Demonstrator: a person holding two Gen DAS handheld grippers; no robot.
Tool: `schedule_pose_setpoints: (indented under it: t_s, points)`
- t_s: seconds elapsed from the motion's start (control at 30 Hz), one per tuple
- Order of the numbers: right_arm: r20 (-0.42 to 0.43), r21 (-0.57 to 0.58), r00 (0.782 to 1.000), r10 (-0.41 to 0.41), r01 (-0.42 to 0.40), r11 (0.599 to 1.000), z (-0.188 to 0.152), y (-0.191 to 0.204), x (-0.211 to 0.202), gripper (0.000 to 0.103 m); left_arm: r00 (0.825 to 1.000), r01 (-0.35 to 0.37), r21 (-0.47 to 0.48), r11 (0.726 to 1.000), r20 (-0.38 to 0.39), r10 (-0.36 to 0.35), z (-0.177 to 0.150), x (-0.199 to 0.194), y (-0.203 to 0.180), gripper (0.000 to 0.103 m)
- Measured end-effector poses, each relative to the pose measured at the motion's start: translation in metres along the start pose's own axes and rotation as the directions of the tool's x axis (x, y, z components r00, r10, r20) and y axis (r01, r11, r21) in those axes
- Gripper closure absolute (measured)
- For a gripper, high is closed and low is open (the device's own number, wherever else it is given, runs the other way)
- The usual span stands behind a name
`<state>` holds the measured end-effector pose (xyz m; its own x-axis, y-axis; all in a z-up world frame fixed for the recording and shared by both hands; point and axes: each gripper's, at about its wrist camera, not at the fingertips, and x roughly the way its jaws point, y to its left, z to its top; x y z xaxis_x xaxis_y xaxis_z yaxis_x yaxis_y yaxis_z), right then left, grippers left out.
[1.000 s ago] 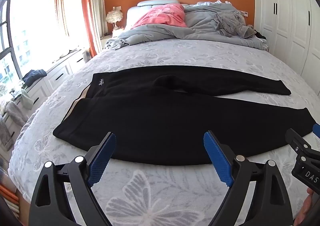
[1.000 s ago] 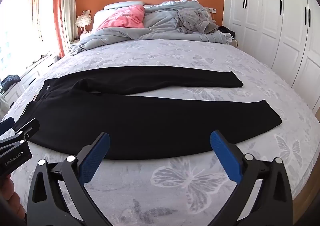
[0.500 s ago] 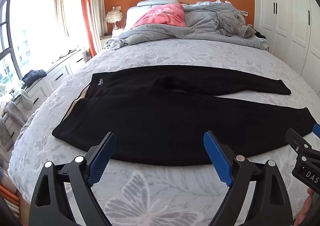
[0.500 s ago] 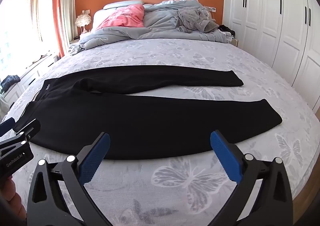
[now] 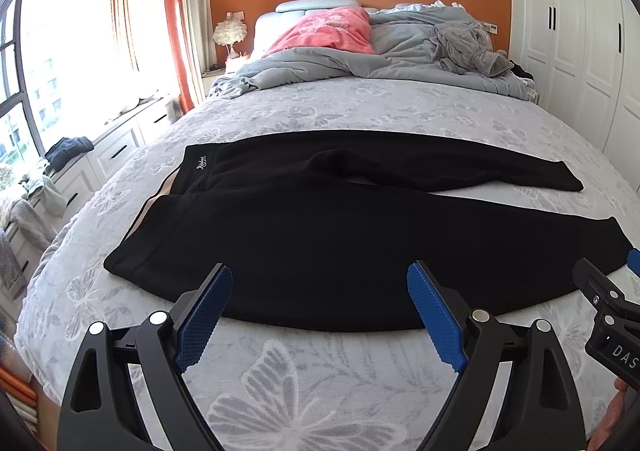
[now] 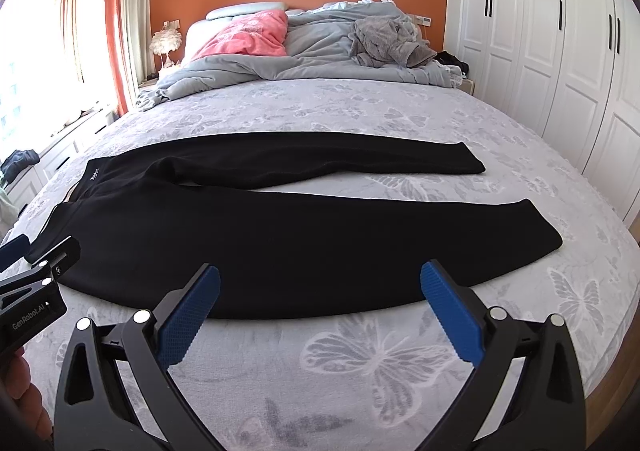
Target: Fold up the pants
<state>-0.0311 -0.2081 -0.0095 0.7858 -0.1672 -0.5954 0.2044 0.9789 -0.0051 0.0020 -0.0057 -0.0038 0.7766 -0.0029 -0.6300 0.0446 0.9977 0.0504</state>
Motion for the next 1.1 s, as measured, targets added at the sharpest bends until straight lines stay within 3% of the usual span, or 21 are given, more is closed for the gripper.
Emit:
schedule_pose_setpoints:
  t_s: [1.1]
  points:
    - [-0.001, 0.001, 1.0, 0.004, -0.004, 1.0, 0.0006, 0.0007, 0.0007, 0.005, 1.0, 0.007, 0.0, 1.0, -0.009, -0.007, 0.0009, 0.0019, 0.0008, 0.017]
